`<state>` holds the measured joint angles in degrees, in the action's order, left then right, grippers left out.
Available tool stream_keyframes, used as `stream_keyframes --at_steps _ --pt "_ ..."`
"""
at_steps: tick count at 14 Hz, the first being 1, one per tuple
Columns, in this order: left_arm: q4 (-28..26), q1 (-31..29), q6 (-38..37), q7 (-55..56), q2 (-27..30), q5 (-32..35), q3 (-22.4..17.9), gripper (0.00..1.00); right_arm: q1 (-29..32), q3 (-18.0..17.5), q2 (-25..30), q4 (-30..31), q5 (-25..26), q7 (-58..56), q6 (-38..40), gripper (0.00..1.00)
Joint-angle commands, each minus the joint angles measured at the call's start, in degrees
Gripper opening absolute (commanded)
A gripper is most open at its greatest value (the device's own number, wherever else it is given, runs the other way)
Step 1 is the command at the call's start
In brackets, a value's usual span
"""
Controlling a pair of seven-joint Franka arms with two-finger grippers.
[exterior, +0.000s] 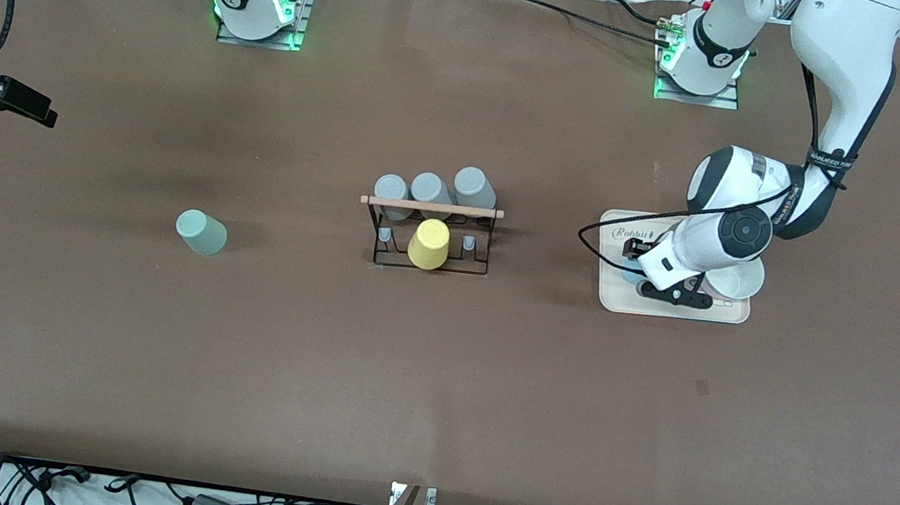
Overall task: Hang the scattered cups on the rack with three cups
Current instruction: 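Lower the left gripper and grasp the light blue cup, then carry the light blue cup with the left gripper to the rack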
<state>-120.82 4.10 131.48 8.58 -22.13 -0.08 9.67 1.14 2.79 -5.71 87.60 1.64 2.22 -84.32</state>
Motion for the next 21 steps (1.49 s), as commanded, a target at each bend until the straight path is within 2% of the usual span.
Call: stream_keyframes --at_steps 1,3,7,9,15,19,21 --pt "-0.5 0.0 0.0 0.2 1.1 -0.6 0.3 0.47 -1.0 0.3 -0.5 0.4 -0.4 0.6 1.9 1.0" --pt "2.2 -0.2 -1.5 0.2 1.7 -0.6 0.3 0.4 -0.7 0.4 -1.4 0.4 -0.4 -0.3 3.3 1.0" --pt "21.0 -0.4 -18.2 0.3 -0.6 -0.6 0.3 0.37 -1.1 0.4 -2.5 1.4 -0.5 -0.5 4.2 1.0" --pt "27.8 0.5 -22.0 0.5 -2.2 -0.7 0.3 0.37 -1.1 0.4 -2.5 1.9 -0.5 -1.2 4.7 1.0" --pt "37.4 10.1 -22.4 6.6 -2.8 -0.9 0.3 0.36 -1.2 0.3 -2.3 2.7 -0.5 -1.7 4.3 1.0" --pt "39.0 13.5 -22.2 7.2 -4.4 -10.0 0.3 0.38 -1.3 0.4 -1.7 4.0 -0.6 -1.7 3.5 1.0" --pt "40.9 16.6 -22.2 7.3 -6.3 -9.8 0.3 0.38 -1.4 0.3 -1.7 4.1 -0.6 -1.7 3.1 1.0"
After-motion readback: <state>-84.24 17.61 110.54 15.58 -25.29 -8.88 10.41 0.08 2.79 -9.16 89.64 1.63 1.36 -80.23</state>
